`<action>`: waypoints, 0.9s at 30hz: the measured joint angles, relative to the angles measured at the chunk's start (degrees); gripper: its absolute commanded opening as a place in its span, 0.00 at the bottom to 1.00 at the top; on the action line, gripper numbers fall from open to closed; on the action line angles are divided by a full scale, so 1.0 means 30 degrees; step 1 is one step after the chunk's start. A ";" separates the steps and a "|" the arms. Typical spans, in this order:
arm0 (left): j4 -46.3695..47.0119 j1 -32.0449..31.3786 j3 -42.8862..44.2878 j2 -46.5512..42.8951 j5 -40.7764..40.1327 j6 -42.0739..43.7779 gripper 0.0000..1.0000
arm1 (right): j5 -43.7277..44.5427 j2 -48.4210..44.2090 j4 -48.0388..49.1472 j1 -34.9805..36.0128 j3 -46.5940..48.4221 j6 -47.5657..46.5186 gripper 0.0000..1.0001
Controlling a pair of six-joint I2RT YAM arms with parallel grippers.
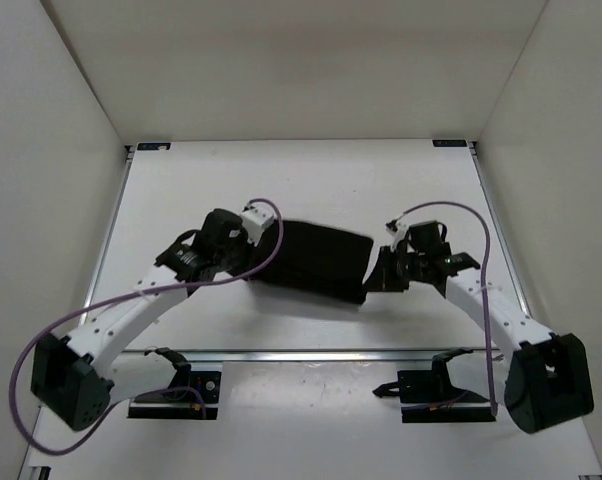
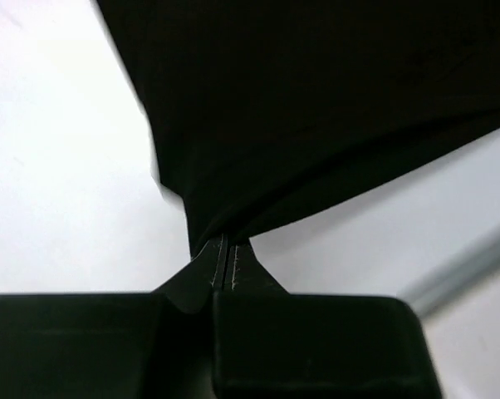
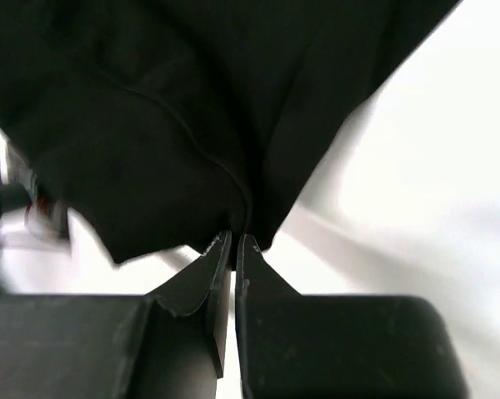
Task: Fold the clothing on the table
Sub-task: Flatten the skirt out, then fold the skirt
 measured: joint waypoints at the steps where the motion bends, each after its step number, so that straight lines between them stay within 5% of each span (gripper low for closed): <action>1: -0.0605 0.0000 -0.0459 -0.0780 0.0561 0.0000 0.00 | -0.0146 -0.0641 -0.0270 0.0648 -0.0816 0.0561 0.00; 8: -0.1945 0.0474 -0.1574 -0.4116 0.4189 -0.0947 0.00 | -0.0401 -0.3133 0.0648 0.1625 -0.1923 0.2841 0.00; 20: 0.0066 0.1515 -0.2914 0.1137 0.5129 -0.2397 0.00 | -0.0503 -0.0357 0.2178 0.1013 -0.2812 0.2965 0.00; 23: 0.0408 0.1668 -0.3789 0.0743 0.5151 -0.2900 0.00 | -0.0576 0.0306 0.2725 0.1005 -0.2820 0.2943 0.10; 25: 0.0488 0.1967 -0.4539 0.0277 0.5144 -0.3213 0.26 | -0.0648 0.0852 0.3111 0.1005 -0.2805 0.2951 0.33; 26: 0.0444 0.2127 -0.4794 0.0124 0.5115 -0.3286 0.60 | -0.0634 0.1188 0.3177 0.0991 -0.2761 0.2841 0.38; 27: 0.0342 0.2280 -0.4947 0.0051 0.5034 -0.3439 0.82 | -0.0597 0.1515 0.3169 0.0954 -0.2674 0.2659 0.45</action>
